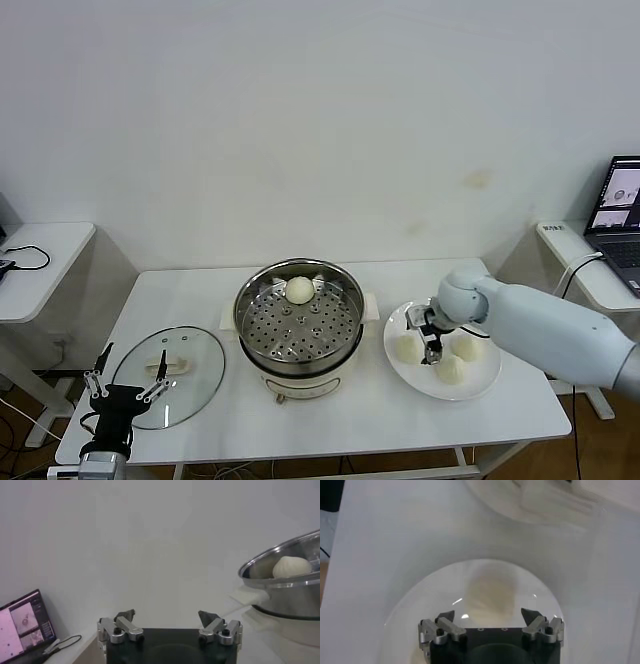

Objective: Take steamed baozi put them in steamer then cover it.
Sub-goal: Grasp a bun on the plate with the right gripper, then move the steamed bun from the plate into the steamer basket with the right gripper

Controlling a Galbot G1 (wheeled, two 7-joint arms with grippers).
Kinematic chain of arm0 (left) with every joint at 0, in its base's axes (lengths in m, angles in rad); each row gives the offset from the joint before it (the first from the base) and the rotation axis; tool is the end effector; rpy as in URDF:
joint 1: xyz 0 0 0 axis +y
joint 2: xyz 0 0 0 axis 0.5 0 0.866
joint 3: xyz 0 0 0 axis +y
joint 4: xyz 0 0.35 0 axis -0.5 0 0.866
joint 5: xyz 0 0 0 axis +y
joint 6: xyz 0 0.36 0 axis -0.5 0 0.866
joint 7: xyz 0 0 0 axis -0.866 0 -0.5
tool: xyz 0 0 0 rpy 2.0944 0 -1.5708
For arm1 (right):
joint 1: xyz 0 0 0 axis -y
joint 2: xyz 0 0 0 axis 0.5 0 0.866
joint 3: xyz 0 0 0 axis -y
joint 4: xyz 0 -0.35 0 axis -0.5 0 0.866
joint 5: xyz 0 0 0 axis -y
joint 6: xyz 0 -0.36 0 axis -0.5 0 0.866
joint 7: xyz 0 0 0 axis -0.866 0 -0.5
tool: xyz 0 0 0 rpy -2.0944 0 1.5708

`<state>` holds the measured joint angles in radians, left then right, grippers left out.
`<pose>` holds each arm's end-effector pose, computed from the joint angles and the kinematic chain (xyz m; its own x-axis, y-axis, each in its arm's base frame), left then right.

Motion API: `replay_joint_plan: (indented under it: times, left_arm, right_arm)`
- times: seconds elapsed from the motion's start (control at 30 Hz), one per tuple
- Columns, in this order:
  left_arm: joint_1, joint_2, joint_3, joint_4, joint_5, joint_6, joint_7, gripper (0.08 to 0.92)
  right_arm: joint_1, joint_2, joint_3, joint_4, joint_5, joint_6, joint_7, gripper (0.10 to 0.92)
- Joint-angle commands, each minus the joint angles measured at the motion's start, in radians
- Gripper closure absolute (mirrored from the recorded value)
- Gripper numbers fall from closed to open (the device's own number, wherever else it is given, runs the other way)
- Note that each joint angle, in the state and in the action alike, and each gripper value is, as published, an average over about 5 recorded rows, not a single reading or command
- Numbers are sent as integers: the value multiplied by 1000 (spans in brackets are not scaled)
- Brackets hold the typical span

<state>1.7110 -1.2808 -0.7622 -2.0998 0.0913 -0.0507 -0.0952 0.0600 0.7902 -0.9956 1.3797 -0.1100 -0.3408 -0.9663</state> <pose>0.1514 0.1185 -0.2966 -0.9935 -0.1135 0.0020 -0.1005 0.8875 0.4497 0.4962 -0.0436 -0.2277 -0.2170 -0.1003 0.9710 -0.9417 -0.2406 -0.2353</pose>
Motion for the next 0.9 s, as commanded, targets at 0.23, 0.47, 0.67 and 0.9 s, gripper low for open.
replay_joint_plan:
  times: [0.23,0.47,0.67,0.9]
  left_arm:
    - [1,-1,1,-2,1,-1,0,177]
    - [3,-3,0,-4,2,-2,-1,177]
    - [6,-3,-4,-6,1,-4,-2,177]
    - [1,0,-1,-8,2,-4,-3,177]
  right_arm:
    - [-53,31,23,-45,-41,0,-1,339]
    - [-56,39,37,-51,-50,5,1,412]
    - [-19,22,40,-35,-39,13,-27,490]
    - [148,-26,-2,12,32,18,-83,516]
